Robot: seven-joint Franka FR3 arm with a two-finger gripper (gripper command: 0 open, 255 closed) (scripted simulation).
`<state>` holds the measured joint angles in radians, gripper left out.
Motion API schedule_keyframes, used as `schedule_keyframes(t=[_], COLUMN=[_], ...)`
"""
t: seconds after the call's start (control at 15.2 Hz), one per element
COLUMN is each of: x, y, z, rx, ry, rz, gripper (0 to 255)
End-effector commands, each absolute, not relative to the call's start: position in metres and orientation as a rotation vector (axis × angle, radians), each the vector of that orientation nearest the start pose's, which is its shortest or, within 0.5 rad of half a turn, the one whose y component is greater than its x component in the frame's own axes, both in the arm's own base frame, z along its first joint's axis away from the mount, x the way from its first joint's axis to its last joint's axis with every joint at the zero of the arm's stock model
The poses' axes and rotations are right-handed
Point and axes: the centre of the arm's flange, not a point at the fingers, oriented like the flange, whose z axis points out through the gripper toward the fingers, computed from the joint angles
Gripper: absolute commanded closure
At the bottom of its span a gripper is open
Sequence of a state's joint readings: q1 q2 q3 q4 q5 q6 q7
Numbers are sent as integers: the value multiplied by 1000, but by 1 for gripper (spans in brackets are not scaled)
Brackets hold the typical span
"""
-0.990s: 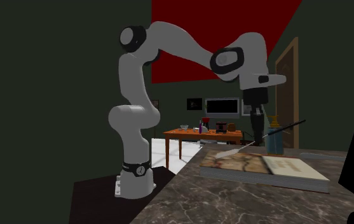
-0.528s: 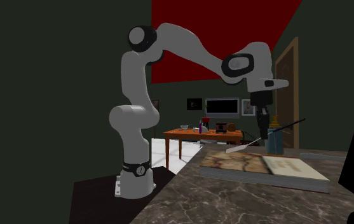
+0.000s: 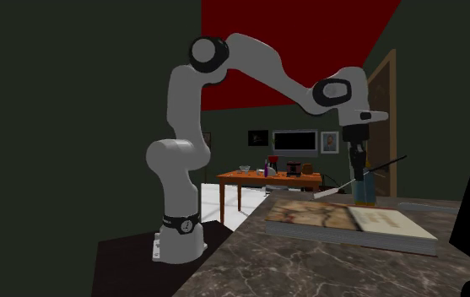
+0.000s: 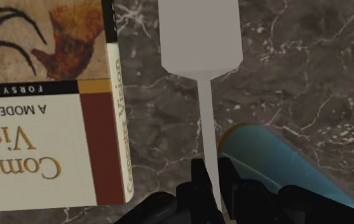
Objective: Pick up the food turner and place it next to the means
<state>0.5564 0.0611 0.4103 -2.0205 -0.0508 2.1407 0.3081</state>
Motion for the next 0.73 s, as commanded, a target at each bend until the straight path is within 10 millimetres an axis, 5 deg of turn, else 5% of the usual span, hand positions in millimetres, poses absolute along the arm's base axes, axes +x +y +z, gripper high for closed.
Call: schedule_keyframes(t=[0.0,0.59,0.66], x=[321,281,281], y=[492,609,609], z=[429,429,424], rx=[-2939,-2939,-2939], ry=[-1041,-1041,-1041], rz=[-97,-97,-97], gripper=[255,255,255])
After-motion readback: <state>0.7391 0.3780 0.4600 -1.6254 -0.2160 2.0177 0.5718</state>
